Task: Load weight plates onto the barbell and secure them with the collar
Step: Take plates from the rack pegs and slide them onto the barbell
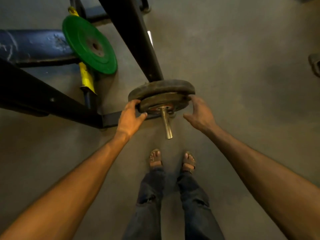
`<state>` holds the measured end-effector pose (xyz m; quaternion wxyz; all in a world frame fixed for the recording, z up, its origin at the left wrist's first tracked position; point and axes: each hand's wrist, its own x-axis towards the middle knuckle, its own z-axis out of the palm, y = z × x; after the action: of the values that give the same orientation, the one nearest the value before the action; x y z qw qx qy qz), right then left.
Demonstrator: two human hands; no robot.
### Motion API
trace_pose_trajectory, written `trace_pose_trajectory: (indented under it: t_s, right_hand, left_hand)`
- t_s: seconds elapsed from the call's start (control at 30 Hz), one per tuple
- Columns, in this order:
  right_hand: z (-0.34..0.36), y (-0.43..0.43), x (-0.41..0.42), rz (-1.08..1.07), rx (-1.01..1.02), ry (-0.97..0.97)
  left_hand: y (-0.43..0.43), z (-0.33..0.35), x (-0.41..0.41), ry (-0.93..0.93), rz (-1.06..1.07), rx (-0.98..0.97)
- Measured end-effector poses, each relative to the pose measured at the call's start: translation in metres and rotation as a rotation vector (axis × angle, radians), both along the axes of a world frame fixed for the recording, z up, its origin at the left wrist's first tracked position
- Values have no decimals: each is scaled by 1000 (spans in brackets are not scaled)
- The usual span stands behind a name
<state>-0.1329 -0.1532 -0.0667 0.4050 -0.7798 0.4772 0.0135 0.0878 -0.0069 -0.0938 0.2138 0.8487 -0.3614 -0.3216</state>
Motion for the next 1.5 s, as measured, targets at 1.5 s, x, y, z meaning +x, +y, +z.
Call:
trace_pose_trajectory:
  t_s: [1.5]
  right_hand:
    - [226, 262, -46, 799, -58, -352]
  left_hand:
    - [388, 246, -176, 18, 688, -402]
